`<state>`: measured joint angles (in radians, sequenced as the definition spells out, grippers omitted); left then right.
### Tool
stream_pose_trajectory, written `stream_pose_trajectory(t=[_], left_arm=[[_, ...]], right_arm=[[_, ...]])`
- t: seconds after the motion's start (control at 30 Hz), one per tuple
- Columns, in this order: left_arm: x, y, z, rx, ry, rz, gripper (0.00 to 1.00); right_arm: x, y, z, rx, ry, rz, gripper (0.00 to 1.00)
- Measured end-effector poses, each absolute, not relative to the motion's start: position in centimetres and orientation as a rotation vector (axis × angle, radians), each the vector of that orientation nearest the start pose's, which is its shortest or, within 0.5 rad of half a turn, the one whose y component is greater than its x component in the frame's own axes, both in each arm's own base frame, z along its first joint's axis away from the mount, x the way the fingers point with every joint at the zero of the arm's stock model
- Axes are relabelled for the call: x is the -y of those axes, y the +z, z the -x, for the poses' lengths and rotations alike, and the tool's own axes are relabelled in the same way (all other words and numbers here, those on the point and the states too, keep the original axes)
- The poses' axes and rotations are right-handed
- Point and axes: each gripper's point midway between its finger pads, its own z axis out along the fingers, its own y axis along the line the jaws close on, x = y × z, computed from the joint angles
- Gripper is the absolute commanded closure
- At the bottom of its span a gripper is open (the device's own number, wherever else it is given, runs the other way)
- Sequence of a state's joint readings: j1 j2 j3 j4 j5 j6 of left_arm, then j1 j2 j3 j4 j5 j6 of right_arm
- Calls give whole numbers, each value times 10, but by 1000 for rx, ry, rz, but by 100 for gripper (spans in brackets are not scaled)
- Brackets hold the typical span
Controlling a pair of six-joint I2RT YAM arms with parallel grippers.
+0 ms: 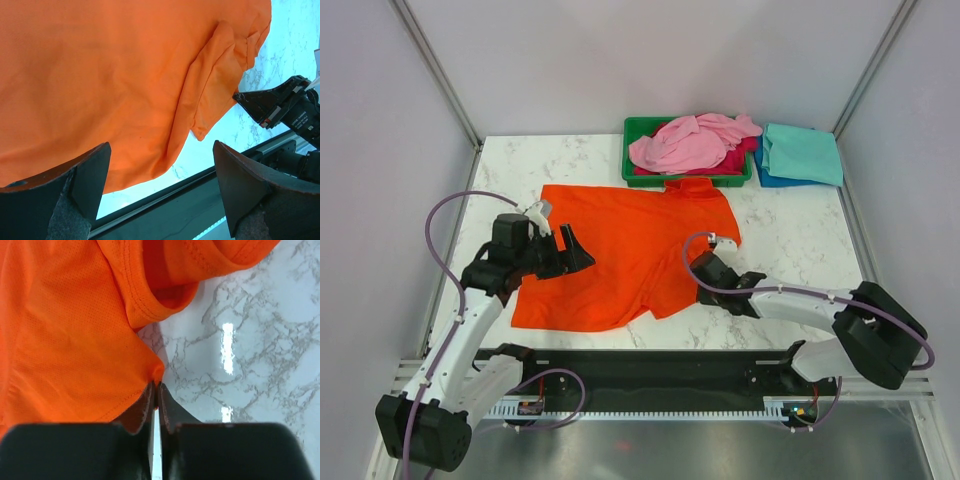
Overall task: Fold and stack the t-shirts
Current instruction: Flatten the tshirt out
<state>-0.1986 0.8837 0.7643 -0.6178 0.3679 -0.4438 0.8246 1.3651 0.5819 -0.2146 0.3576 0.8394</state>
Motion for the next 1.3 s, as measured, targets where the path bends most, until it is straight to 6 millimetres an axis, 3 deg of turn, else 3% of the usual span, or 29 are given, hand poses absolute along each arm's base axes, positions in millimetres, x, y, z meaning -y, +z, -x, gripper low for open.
stream_pose_trajectory(t=[0.03,0.2,0.4,0.5,0.63,0.8,1.07,1.13,1.2,1.3], left_arm=[[127,164,-228,-2364,-745,96,10],[127,164,-228,-2365,-744,97,10],[124,158,-231,-2383,-716,115,11],[119,157,-232,-2385,-681,145,14],[114,154,-232,-2381,-658,246,15],[107,136,-223,-2431,-607,369,16],[102,128,-211,-2414,-575,501,18],[104,122,-206,-2431,-563,518,24],[109,114,-198,-2469,-540,505,26],[120,97,-180,-2564,-433,440,26]], right_arm=[[-193,17,-222,-2486,245,-153,100],[-190,33,-208,-2476,340,-176,100],[-178,106,-176,-2356,604,-278,100],[-165,129,-155,-2322,721,-330,100],[-152,136,-123,-2357,829,-369,100],[-141,134,-93,-2474,840,-385,100],[-123,190,-74,-2442,912,-460,100],[-117,194,-74,-2412,919,-485,100],[-115,184,-73,-2407,921,-500,100],[-119,148,-76,-2448,885,-526,100]])
